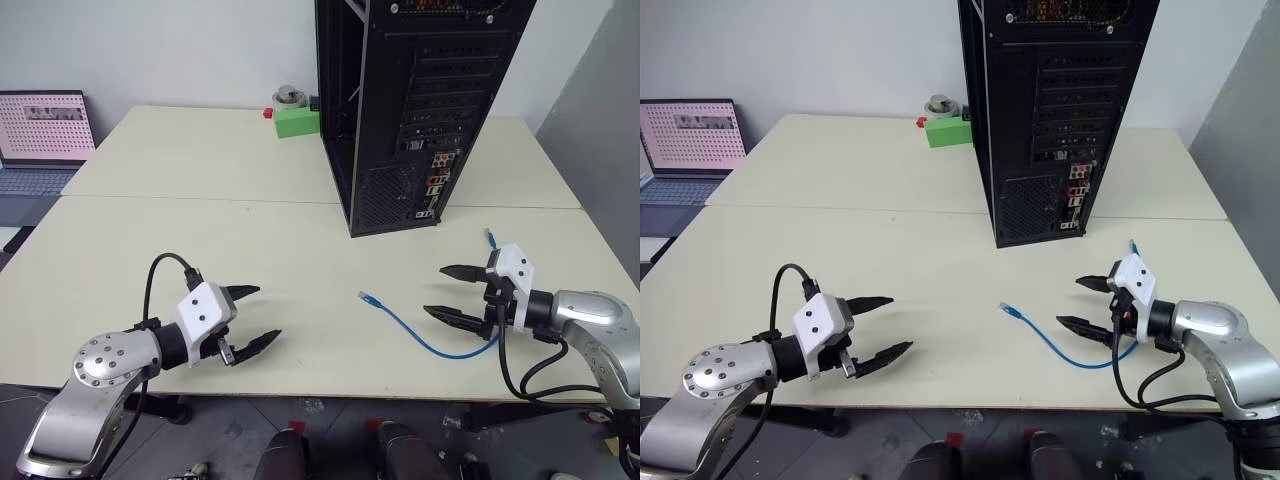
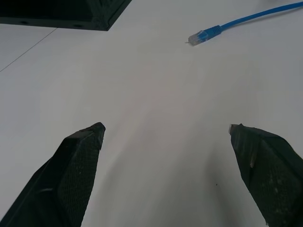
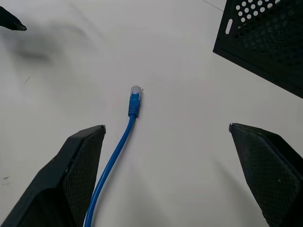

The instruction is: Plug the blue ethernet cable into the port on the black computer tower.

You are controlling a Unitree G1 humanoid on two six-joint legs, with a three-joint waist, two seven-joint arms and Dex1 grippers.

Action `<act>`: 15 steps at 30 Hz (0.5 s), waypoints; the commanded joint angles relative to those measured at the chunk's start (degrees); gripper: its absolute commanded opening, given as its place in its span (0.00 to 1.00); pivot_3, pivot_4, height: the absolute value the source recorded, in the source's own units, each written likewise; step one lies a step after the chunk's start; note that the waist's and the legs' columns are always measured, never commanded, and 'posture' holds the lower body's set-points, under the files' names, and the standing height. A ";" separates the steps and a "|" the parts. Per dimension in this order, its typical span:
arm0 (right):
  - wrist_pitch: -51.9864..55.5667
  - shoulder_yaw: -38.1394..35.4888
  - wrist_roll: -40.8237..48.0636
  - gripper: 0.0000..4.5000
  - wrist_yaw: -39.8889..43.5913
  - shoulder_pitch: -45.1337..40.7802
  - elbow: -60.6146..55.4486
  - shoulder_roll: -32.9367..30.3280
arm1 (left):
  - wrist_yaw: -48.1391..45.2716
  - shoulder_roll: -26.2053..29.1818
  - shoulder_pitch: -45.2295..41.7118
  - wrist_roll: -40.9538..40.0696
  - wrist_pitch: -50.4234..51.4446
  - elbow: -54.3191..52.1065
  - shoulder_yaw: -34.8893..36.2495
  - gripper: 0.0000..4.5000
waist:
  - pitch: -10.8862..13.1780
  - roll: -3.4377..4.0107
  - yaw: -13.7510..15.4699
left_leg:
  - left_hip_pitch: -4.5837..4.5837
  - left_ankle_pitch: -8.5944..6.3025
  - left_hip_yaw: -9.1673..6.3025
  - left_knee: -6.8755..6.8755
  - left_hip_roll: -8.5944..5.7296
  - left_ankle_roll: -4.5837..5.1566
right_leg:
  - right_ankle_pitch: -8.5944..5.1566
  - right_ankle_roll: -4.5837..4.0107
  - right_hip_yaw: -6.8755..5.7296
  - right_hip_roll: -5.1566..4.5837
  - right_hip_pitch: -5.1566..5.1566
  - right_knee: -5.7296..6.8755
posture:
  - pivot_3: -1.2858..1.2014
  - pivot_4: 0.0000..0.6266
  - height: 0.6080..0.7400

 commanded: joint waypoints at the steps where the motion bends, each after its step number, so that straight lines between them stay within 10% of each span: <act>1: -0.49 -0.87 0.56 0.98 0.50 -0.24 -1.61 -0.38 | -0.98 0.23 0.30 -1.57 -0.40 -2.79 0.52 1.00 | 0.00 0.00 0.00 | 0.00 0.00 0.00 0.00 0.00 0.00 | 0.00 0.00 0.00 0.00 0.00 0.00 | 0.52 0.24 1.00; 15: 3.56 0.29 2.62 0.98 -1.00 0.23 -7.66 0.38 | -2.41 1.75 1.43 0.38 0.50 -3.68 -0.46 1.00 | 0.00 0.00 -0.01 | 0.02 0.00 0.05 -0.01 0.01 0.00 | 0.00 0.00 0.03 0.02 -0.01 0.01 | 0.52 0.24 1.00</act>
